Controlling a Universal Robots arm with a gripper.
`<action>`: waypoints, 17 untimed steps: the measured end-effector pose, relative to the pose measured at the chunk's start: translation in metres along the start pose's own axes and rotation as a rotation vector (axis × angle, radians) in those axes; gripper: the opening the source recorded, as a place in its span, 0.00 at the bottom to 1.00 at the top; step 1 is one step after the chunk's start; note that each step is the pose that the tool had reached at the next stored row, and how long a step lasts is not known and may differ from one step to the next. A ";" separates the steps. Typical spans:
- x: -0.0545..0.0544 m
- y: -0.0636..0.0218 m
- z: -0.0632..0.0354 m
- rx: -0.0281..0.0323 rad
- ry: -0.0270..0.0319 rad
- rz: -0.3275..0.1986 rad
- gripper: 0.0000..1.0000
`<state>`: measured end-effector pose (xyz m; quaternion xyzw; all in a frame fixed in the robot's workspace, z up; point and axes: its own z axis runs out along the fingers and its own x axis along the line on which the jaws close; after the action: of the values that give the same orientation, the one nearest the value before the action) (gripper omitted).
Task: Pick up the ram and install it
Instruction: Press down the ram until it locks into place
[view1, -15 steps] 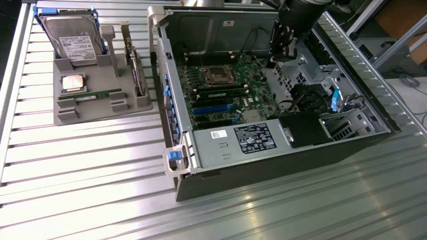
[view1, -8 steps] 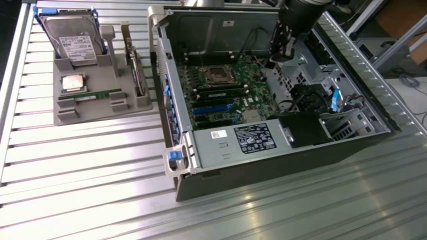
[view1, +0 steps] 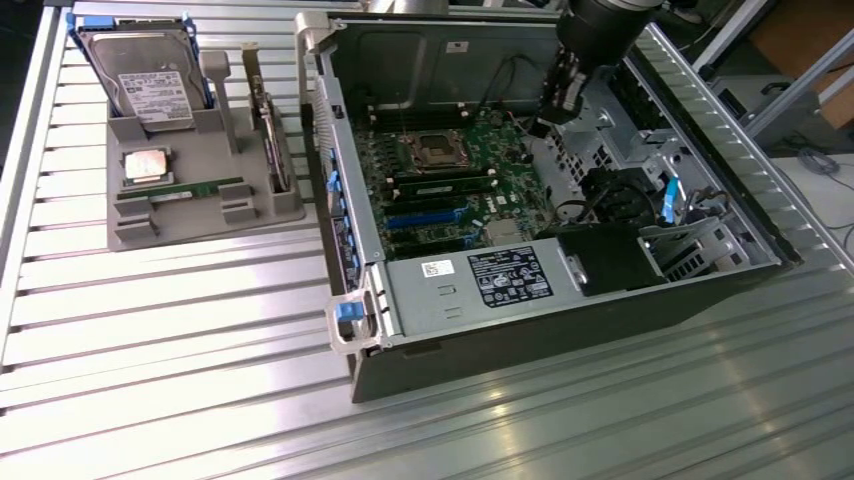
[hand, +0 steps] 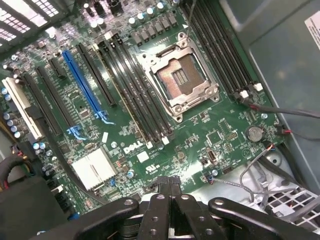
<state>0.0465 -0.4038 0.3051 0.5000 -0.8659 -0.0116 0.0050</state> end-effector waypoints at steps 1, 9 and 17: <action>0.000 0.0000 0.0000 0.0000 -0.0002 0.009 0.10; 0.000 0.0000 0.0007 0.0004 -0.0031 0.123 0.10; 0.000 -0.0001 0.0015 0.0007 -0.0061 0.242 0.10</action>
<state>0.0465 -0.4038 0.3036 0.3920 -0.9199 -0.0121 0.0036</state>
